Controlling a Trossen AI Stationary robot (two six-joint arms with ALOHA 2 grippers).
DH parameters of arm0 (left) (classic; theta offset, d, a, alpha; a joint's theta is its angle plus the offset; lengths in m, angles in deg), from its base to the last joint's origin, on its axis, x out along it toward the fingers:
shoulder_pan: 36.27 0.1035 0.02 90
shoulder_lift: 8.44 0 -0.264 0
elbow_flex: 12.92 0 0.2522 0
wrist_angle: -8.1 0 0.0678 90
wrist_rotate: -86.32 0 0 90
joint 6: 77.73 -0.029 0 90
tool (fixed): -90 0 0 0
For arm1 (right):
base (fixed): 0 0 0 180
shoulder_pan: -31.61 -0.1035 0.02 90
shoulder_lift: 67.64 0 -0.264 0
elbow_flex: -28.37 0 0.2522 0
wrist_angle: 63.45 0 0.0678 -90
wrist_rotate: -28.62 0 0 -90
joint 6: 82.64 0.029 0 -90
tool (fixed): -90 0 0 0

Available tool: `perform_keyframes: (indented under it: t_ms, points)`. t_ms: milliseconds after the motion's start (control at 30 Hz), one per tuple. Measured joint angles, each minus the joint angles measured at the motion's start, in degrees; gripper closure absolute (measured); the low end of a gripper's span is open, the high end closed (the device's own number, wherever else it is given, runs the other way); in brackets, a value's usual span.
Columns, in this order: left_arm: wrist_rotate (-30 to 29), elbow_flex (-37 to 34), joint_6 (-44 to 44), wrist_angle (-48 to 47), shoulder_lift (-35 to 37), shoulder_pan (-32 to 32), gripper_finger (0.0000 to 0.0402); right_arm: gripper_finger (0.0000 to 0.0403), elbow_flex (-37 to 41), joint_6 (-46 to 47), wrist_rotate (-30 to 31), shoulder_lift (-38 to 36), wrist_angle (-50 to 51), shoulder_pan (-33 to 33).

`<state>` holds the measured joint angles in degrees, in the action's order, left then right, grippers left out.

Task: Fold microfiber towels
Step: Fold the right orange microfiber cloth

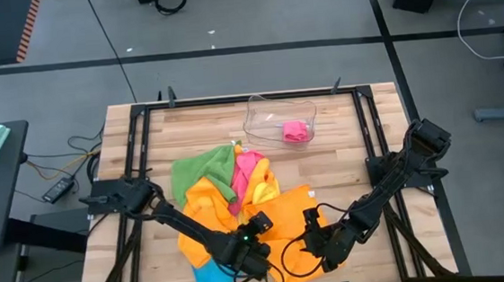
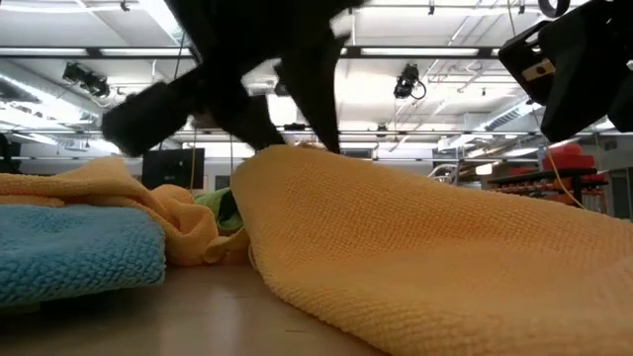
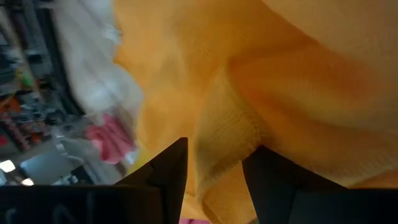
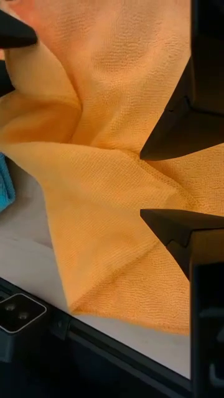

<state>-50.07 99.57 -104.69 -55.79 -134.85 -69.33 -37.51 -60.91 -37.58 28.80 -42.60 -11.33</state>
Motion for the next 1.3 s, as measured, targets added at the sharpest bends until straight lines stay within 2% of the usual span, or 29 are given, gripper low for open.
perform_keyframes:
  t_ms: [367, 633, 700, 833, 933, 1100, 1300]
  points:
    - [-1.13, -0.01, 0.79, 2.39, 0.0, -1.06, 0.0282, 0.0258, 0.02, 0.76, -0.36, -0.42, 0.74, -0.24]
    - [0.11, -0.01, 0.76, 4.74, 0.0, -0.93, 0.0308, 0.0258, 0.02, 6.21, 1.0, -7.28, 7.79, -3.29]
    - [0.94, -0.01, 0.76, 4.75, 0.0, -0.64, 0.0325, 0.0258, 0.02, 7.36, 3.0, -8.66, 8.91, -4.34]
    - [4.31, -0.01, 0.93, 5.56, 0.0, -0.15, 0.0387, 0.0258, 0.02, 9.86, 6.47, -9.93, 12.49, -6.2]
    - [4.48, -0.01, 1.09, 6.92, 0.0, 0.18, 0.0391, 0.0258, 0.02, 12.38, 8.13, -9.99, 15.41, -7.2]
    - [5.15, -0.01, -2.67, 14.96, 0.29, 1.42, 0.0395, 0.0258, 0.02, 17.18, 8.96, -9.99, 19.49, -9.2]
    - [8.66, 0.01, -7.83, 26.88, 0.14, 8.15, 0.0395, 0.0258, 0.02, 21.42, 9.56, -9.99, 22.31, -12.92]
